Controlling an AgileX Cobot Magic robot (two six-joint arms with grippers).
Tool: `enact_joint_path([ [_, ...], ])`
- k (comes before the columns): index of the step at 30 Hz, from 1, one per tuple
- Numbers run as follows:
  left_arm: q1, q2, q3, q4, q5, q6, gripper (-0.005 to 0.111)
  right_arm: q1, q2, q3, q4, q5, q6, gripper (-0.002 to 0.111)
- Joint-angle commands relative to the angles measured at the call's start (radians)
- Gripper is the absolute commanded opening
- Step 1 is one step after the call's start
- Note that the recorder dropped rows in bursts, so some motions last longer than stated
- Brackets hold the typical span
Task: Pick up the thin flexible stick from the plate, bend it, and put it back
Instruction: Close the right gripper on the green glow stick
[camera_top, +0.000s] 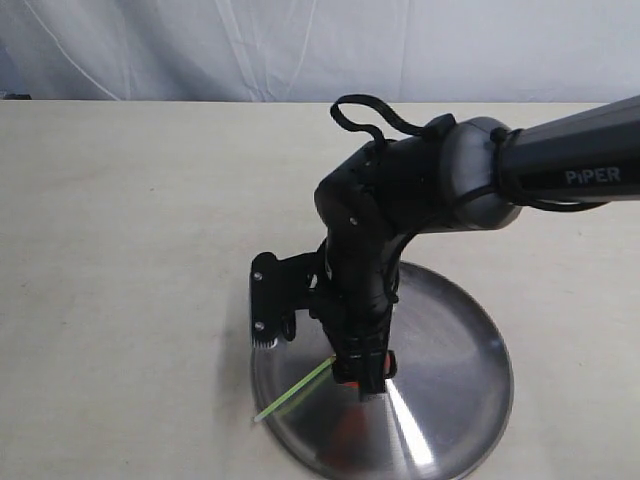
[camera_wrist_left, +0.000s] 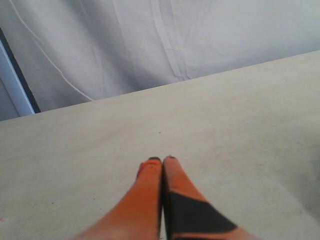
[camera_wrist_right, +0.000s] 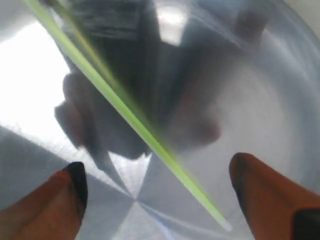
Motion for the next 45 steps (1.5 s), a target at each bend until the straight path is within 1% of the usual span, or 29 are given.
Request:
enact_joint_path([
  [1, -0.009, -0.005, 0.003, -0.003, -0.013, -0.002, 0.000, 0.000, -0.005, -0.004, 0.090, 0.026, 0.077, 0.077],
  [3, -0.009, -0.005, 0.003, -0.003, -0.013, -0.002, 0.000, 0.000, -0.005, -0.004, 0.132, 0.026, 0.048, 0.077],
  [8, -0.009, -0.005, 0.003, -0.003, -0.013, -0.002, 0.000, 0.000, -0.005, -0.004, 0.223, 0.010, -0.102, 0.077],
  [10, -0.010, -0.005, 0.003, 0.001, -0.013, -0.002, 0.000, 0.000, -0.005, -0.004, 0.331, 0.000, -0.214, 0.077],
  [13, -0.010, -0.005, 0.003, 0.001, -0.013, -0.002, 0.000, 0.000, -0.005, -0.004, 0.400, -0.003, -0.276, 0.077],
  [19, -0.010, -0.005, 0.003, 0.001, -0.013, -0.002, 0.000, 0.039, 0.017, -0.004, 0.380, -0.033, -0.282, 0.077],
  [24, -0.010, -0.005, 0.003, 0.001, -0.013, -0.002, 0.000, 0.067, 0.024, -0.004, 0.378, -0.095, -0.282, 0.077],
  [38, -0.010, -0.005, 0.003, 0.001, -0.013, -0.002, 0.000, 0.067, 0.040, -0.004, 0.333, -0.092, -0.279, 0.077],
  [41, -0.010, -0.005, 0.003, 0.001, -0.013, -0.002, 0.000, 0.067, 0.040, -0.004, 0.322, -0.092, -0.279, 0.070],
  [45, -0.010, -0.005, 0.003, 0.001, -0.013, -0.002, 0.000, 0.067, 0.040, -0.004, 0.315, -0.092, -0.279, 0.048],
])
